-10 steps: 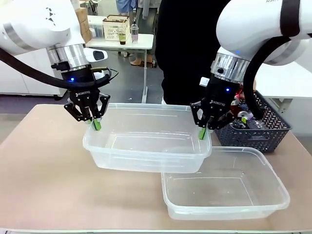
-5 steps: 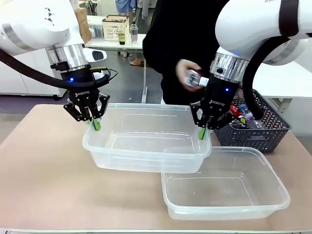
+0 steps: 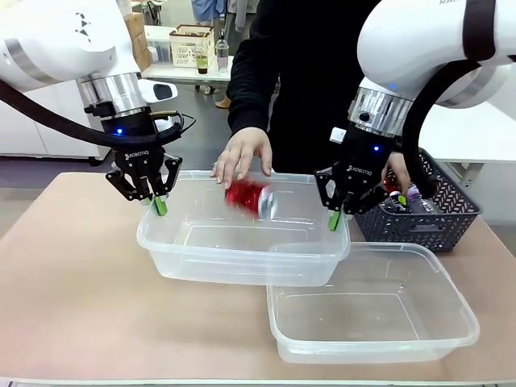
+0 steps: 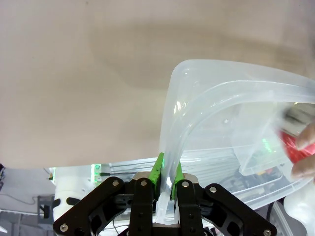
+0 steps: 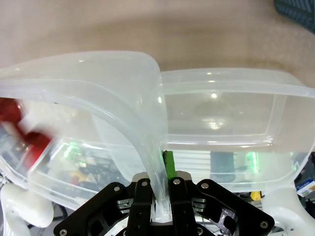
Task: Sort the waste into each basket.
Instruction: Offer the picked Organizing box to the human.
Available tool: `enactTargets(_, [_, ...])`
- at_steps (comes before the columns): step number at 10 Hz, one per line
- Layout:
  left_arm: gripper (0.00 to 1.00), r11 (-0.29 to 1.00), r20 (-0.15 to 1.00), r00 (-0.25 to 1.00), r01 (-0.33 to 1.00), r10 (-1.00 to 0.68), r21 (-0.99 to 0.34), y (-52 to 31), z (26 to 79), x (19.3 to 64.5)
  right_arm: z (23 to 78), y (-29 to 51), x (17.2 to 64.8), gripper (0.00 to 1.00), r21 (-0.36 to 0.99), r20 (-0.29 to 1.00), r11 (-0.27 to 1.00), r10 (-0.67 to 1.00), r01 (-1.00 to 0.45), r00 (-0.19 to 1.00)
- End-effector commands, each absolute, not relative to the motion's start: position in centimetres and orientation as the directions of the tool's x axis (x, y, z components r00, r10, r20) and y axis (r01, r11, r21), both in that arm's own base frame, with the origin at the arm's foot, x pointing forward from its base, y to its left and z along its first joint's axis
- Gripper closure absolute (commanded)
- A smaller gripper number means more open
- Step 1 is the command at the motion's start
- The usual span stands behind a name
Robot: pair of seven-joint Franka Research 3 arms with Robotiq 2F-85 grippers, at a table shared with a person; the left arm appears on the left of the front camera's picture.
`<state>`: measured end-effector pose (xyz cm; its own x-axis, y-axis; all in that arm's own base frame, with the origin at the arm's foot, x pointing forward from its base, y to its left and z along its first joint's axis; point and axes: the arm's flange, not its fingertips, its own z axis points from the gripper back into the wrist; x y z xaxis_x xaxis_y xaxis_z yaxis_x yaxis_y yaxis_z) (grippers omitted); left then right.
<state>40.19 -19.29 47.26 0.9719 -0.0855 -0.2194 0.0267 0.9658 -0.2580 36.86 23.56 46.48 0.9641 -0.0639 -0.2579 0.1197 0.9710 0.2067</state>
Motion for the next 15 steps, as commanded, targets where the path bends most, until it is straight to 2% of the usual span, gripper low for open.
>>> enactTargets(1, [0.93,0.965,-0.227,0.970,0.022,-0.084,-0.262,-19.19,47.60,40.22,46.71,23.33,36.83,0.95,0.213,-0.257,0.970,-0.060,0.117,0.964])
enactTargets(15, [0.93,0.965,-0.227,0.970,0.022,-0.084,-0.262,-19.19,47.60,40.22,46.71,23.33,36.83,0.95,0.213,-0.257,0.970,-0.060,0.117,0.964])
